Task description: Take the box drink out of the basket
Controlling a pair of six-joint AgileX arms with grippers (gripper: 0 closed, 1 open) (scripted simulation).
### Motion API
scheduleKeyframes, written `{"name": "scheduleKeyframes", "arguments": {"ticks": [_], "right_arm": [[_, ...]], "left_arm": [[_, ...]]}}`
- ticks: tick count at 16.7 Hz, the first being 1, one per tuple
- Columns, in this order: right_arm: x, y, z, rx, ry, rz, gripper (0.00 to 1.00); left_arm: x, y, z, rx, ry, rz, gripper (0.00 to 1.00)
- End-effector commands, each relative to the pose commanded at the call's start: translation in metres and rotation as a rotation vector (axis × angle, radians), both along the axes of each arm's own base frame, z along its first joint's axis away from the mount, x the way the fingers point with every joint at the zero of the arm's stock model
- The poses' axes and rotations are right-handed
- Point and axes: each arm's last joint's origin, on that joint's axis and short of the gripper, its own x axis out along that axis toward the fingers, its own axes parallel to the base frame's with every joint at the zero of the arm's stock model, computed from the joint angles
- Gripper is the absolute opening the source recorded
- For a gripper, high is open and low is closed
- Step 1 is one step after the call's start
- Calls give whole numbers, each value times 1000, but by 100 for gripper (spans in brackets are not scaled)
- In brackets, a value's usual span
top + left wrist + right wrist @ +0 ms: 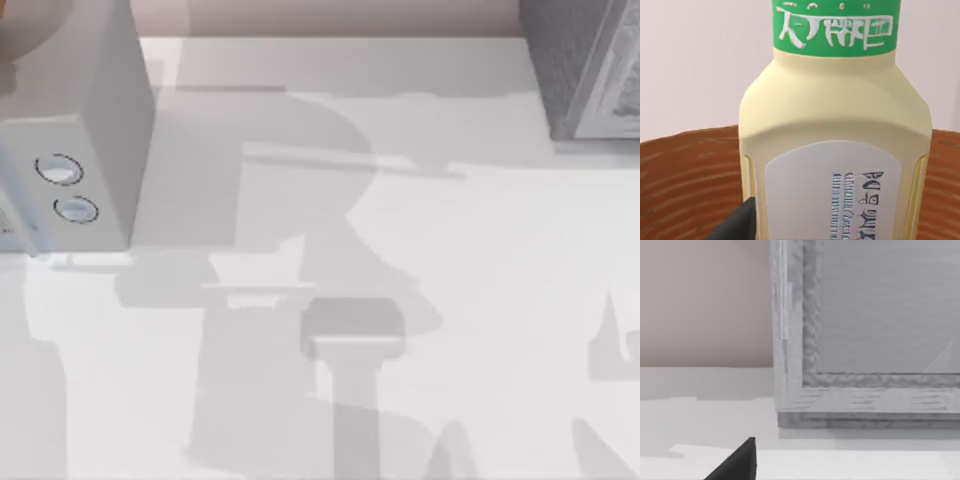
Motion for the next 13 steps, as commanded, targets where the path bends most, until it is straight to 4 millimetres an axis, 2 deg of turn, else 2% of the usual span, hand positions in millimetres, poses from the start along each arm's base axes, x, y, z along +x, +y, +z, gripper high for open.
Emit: {"name": "scheduleKeyframes", "arguments": {"ticks": [4, 8, 10, 13], "right_arm": [[0, 0, 0, 0, 0, 0, 100], [0, 0, 0, 0, 0, 0, 100], [0, 0, 0, 0, 0, 0, 100], [0, 0, 0, 0, 0, 0, 100]], "left_arm": [[24, 16, -7, -2, 3, 4, 100], [25, 17, -7, -2, 3, 4, 100], [24, 15, -1, 6, -14, 3, 100], [35, 16, -6, -3, 4, 4, 100]]}}
